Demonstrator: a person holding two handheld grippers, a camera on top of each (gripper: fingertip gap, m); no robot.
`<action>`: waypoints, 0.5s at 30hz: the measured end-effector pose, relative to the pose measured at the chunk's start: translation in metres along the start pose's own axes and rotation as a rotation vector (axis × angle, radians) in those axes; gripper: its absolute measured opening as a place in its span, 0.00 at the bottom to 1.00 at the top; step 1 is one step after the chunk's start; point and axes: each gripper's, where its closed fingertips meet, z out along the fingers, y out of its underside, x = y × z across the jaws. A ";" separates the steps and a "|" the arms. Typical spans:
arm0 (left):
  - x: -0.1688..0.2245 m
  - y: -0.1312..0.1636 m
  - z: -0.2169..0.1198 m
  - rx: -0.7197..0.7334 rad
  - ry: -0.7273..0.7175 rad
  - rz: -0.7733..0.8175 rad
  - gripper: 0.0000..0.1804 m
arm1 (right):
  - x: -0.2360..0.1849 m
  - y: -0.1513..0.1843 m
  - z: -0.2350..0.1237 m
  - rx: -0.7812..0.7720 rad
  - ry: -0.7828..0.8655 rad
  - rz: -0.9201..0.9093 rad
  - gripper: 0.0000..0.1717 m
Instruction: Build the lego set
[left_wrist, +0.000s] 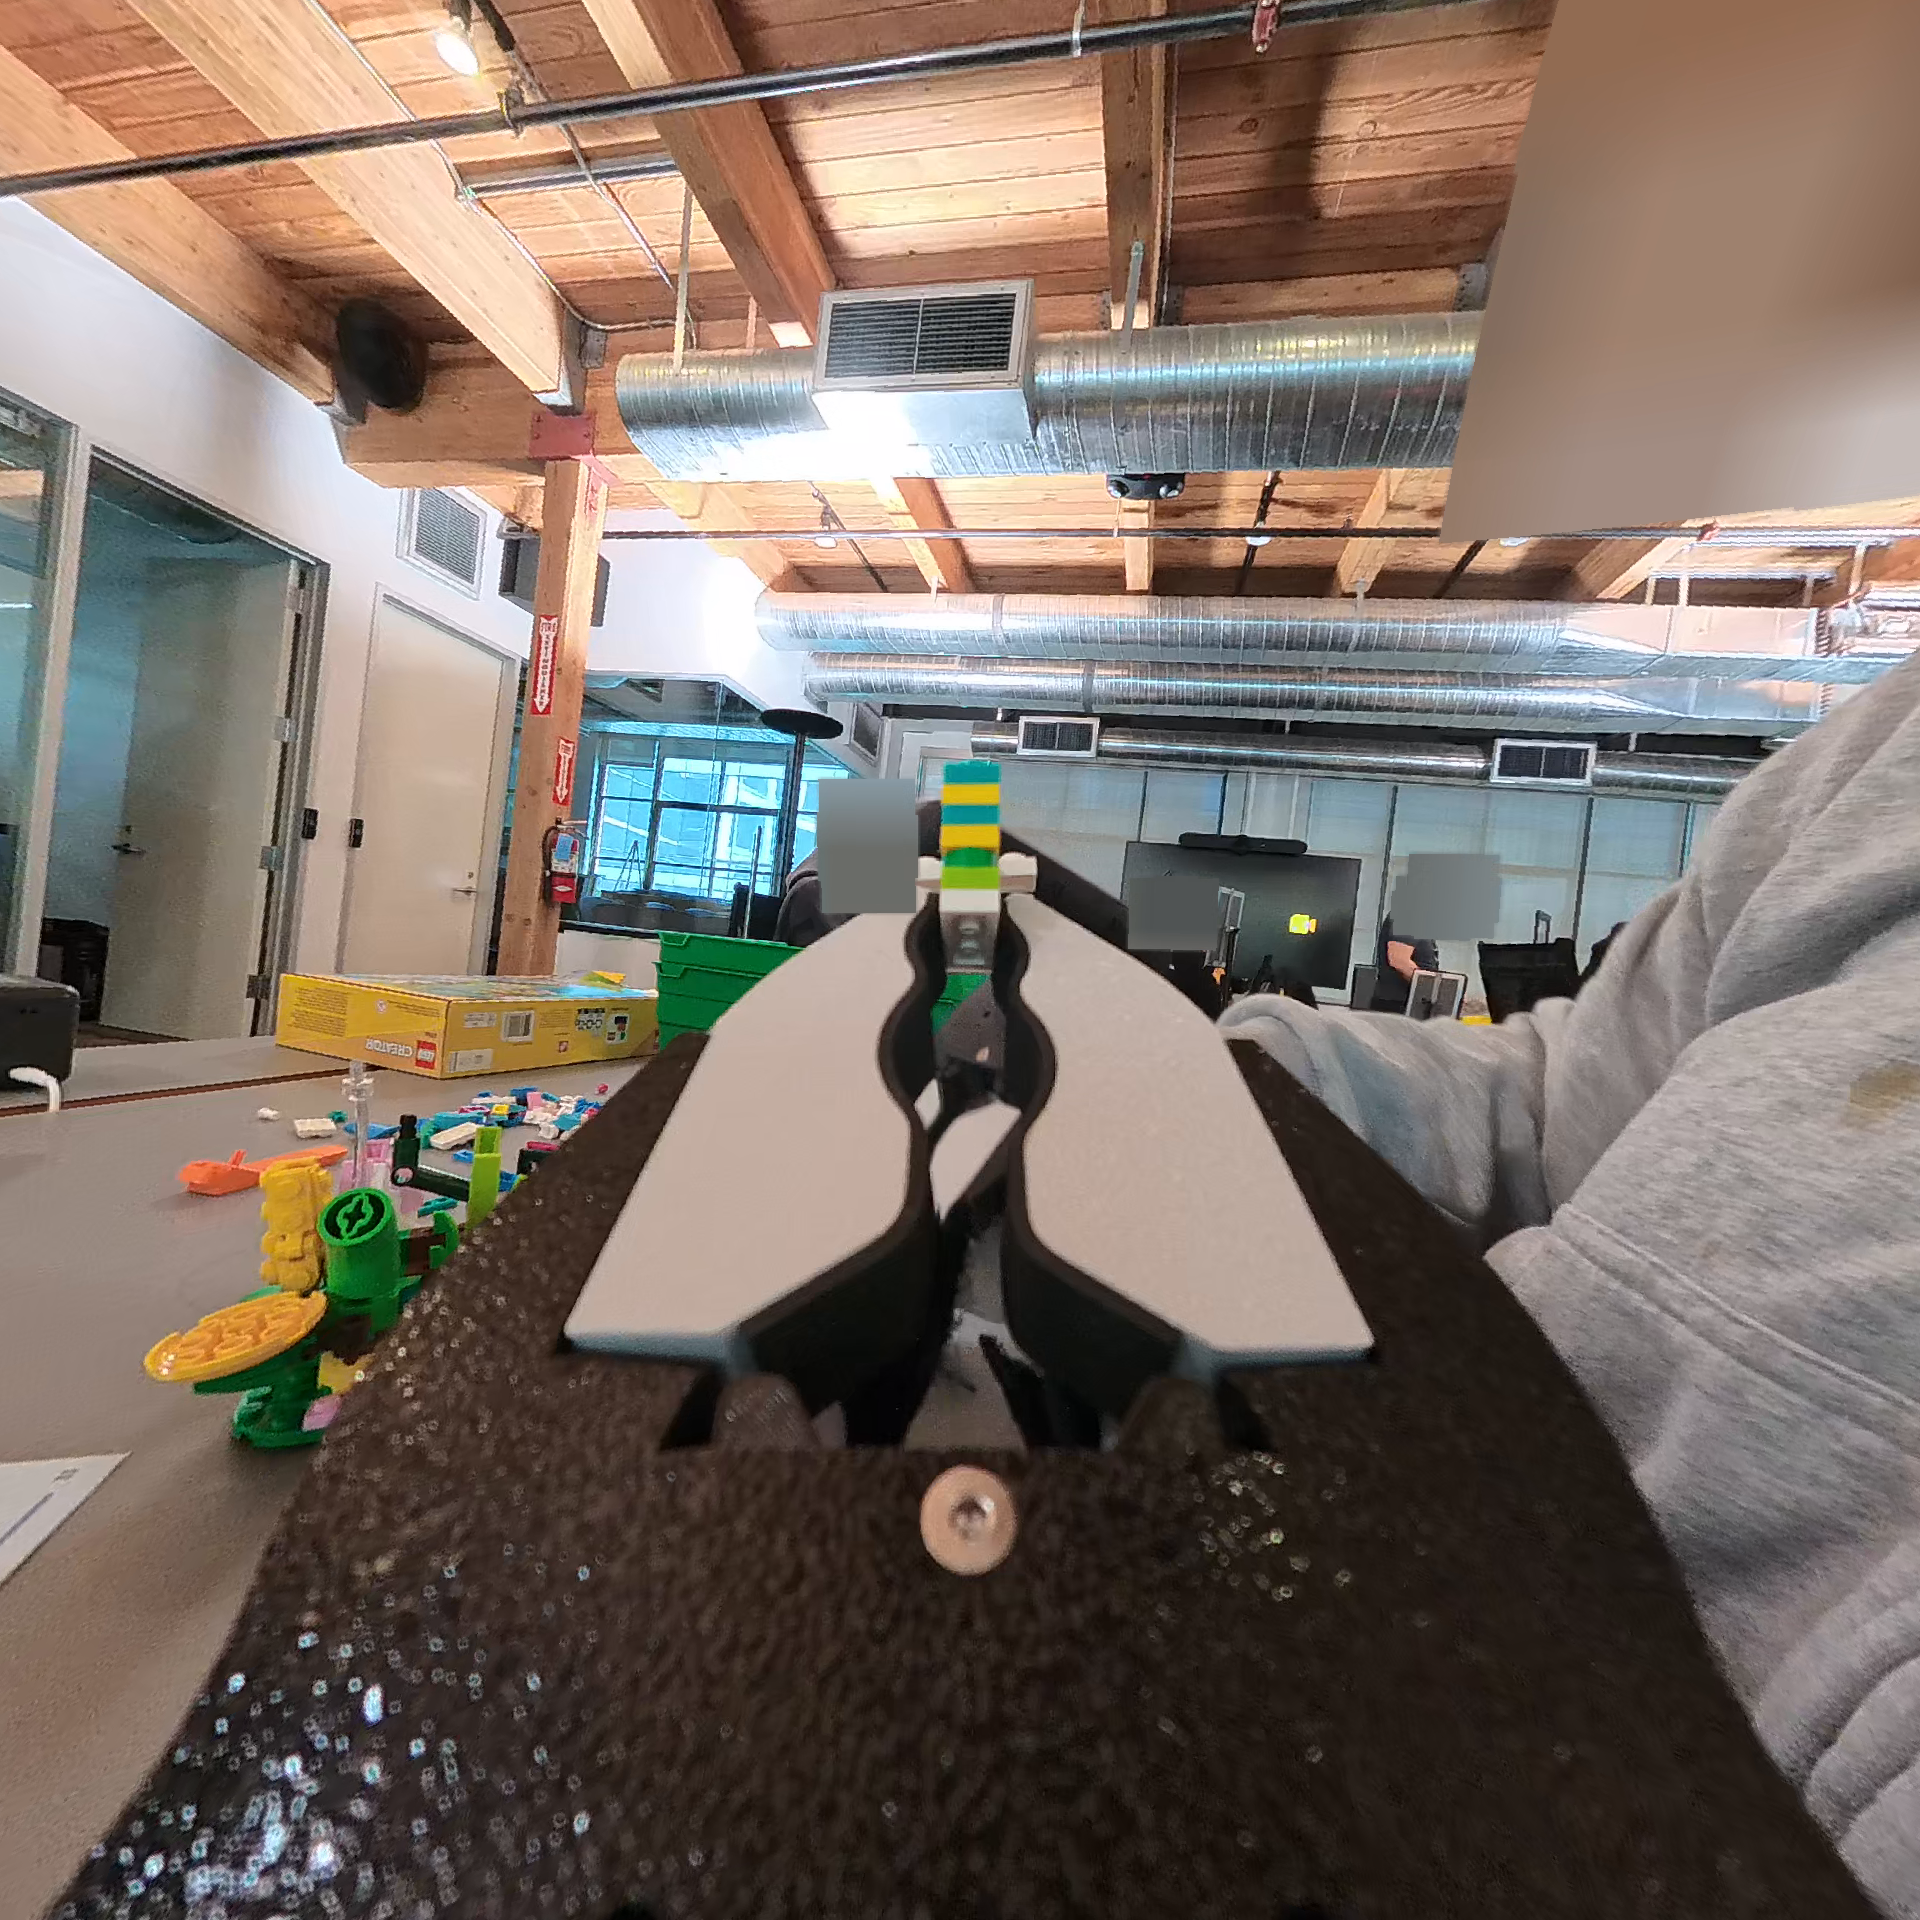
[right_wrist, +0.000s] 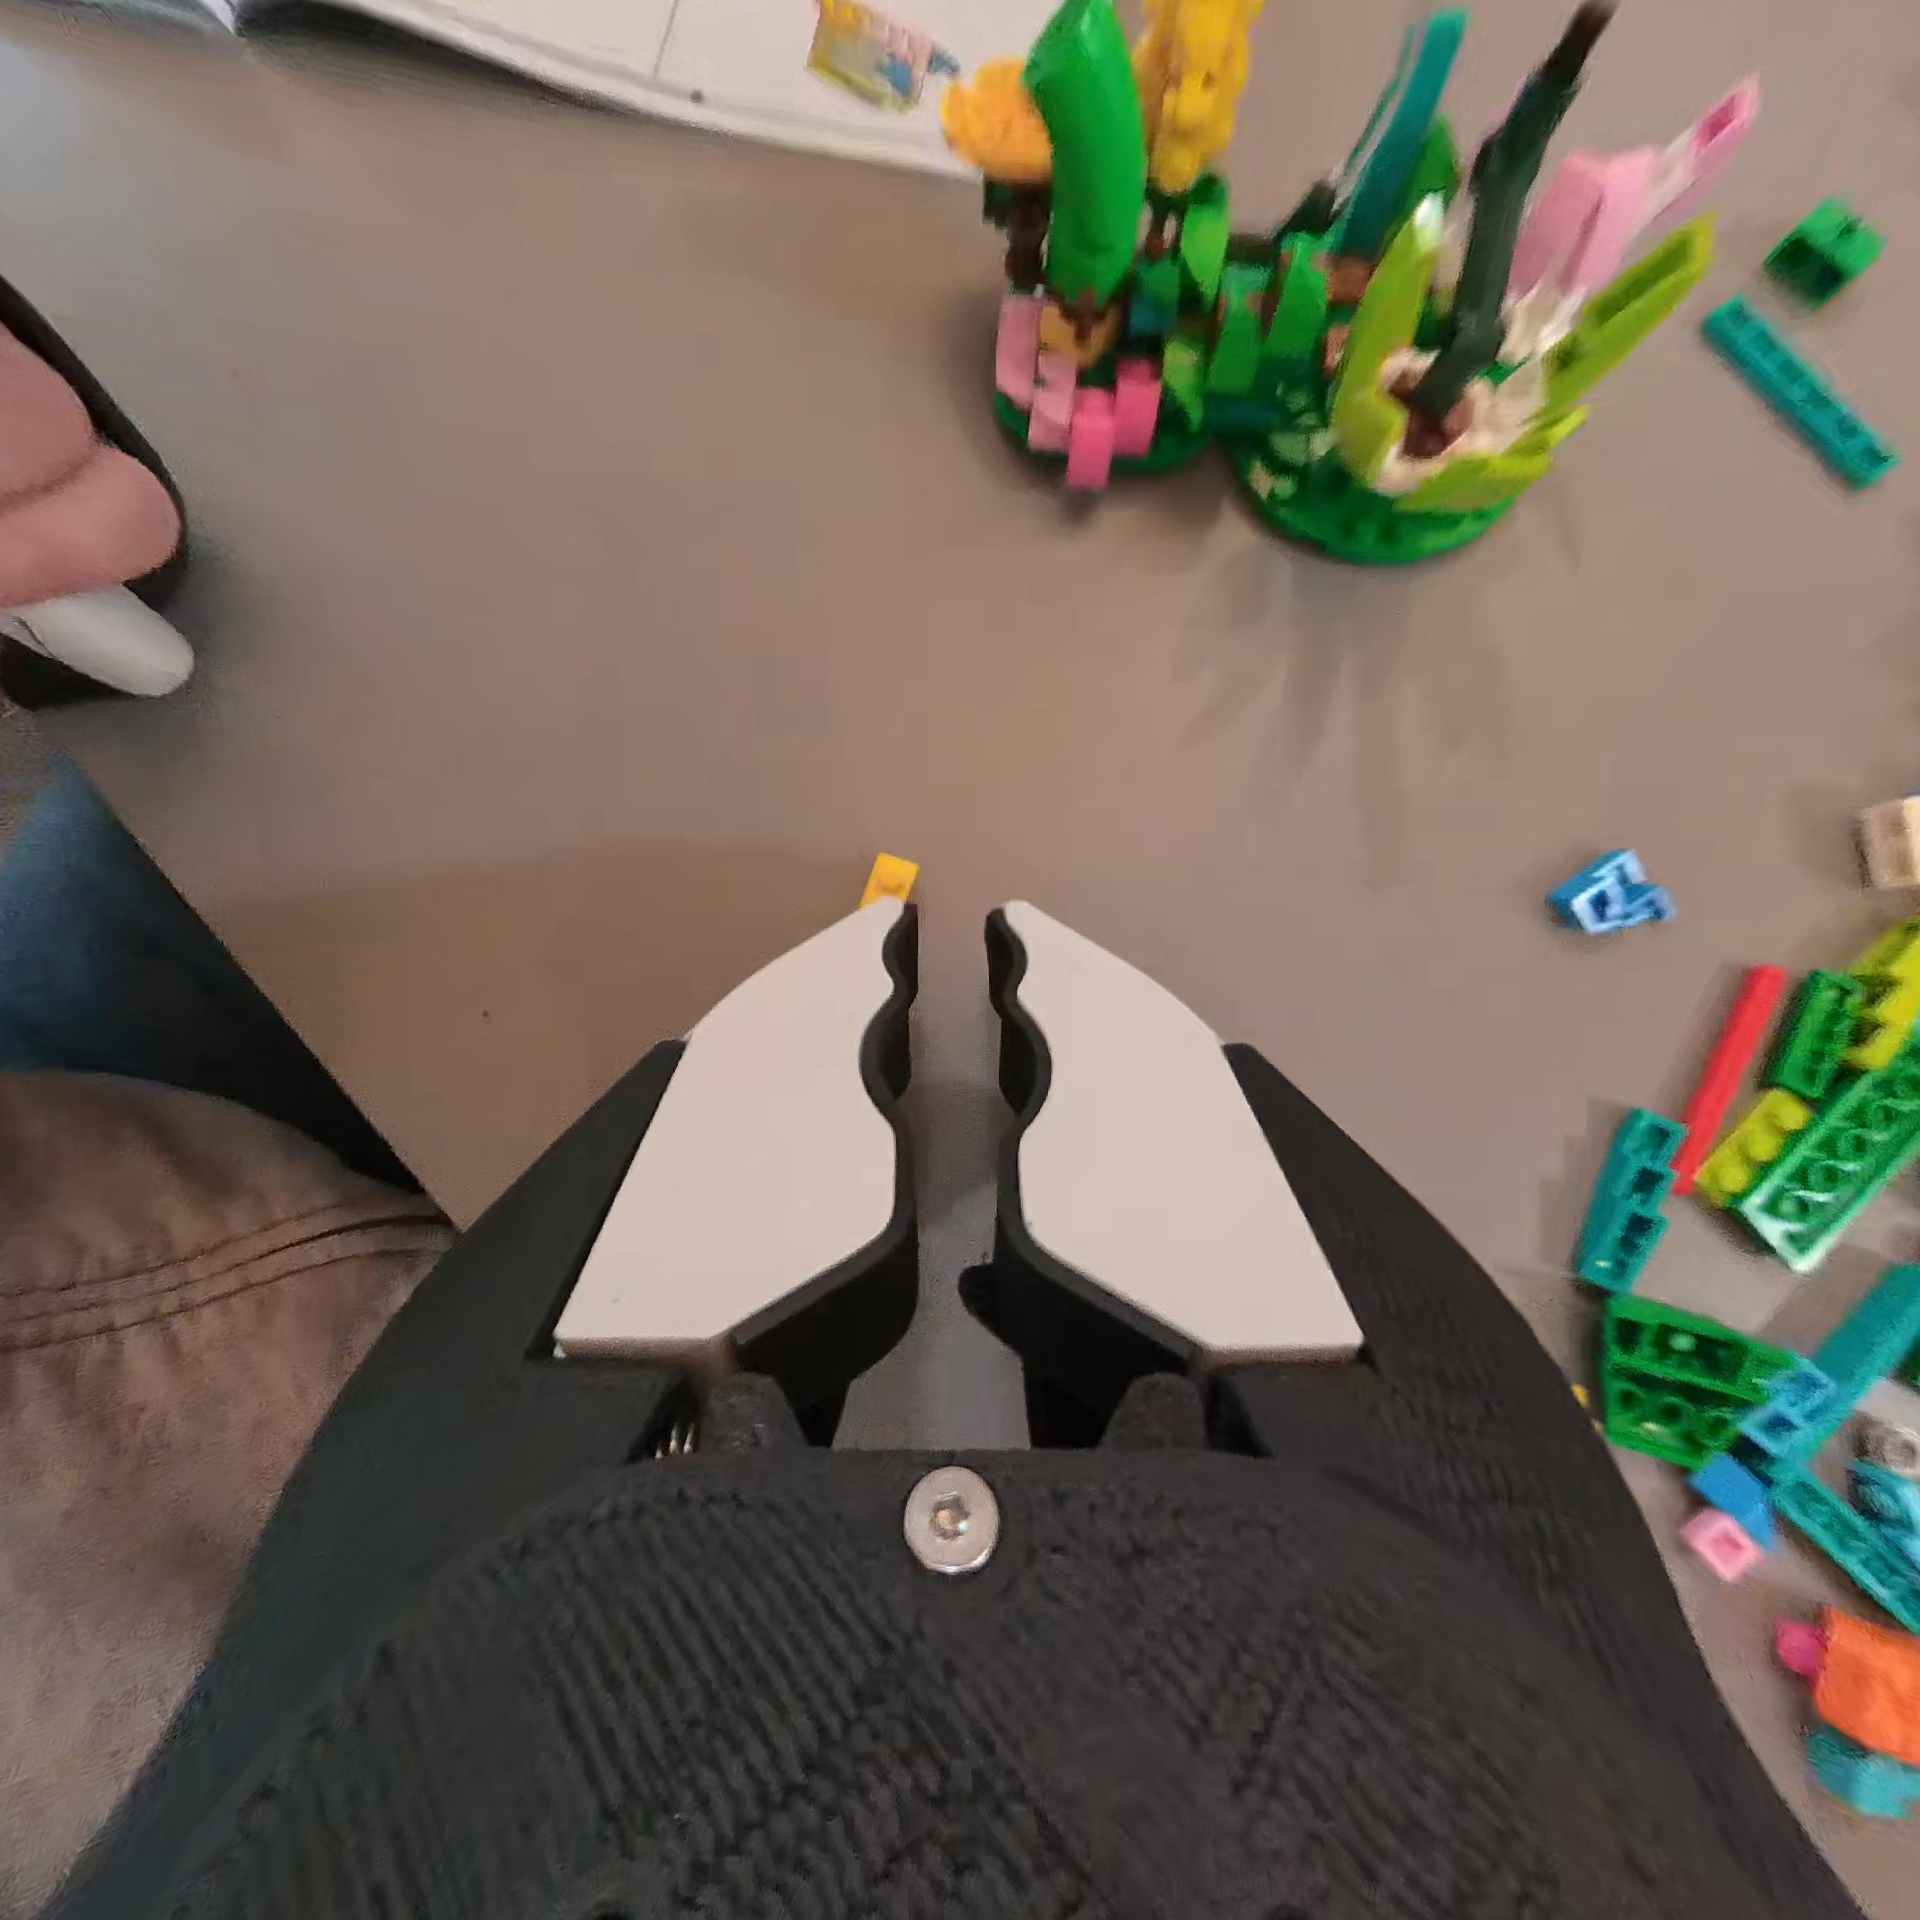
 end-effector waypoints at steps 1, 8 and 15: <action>0.000 0.000 0.000 0.000 0.000 0.001 0.04 | -0.004 0.003 0.002 -0.016 -0.009 0.016 0.07; 0.001 0.000 0.000 0.001 0.009 -0.004 0.04 | -0.011 0.002 0.005 0.030 0.024 0.123 0.09; 0.000 0.000 0.000 -0.002 0.012 -0.004 0.04 | -0.008 0.003 0.009 -0.002 0.064 0.094 0.08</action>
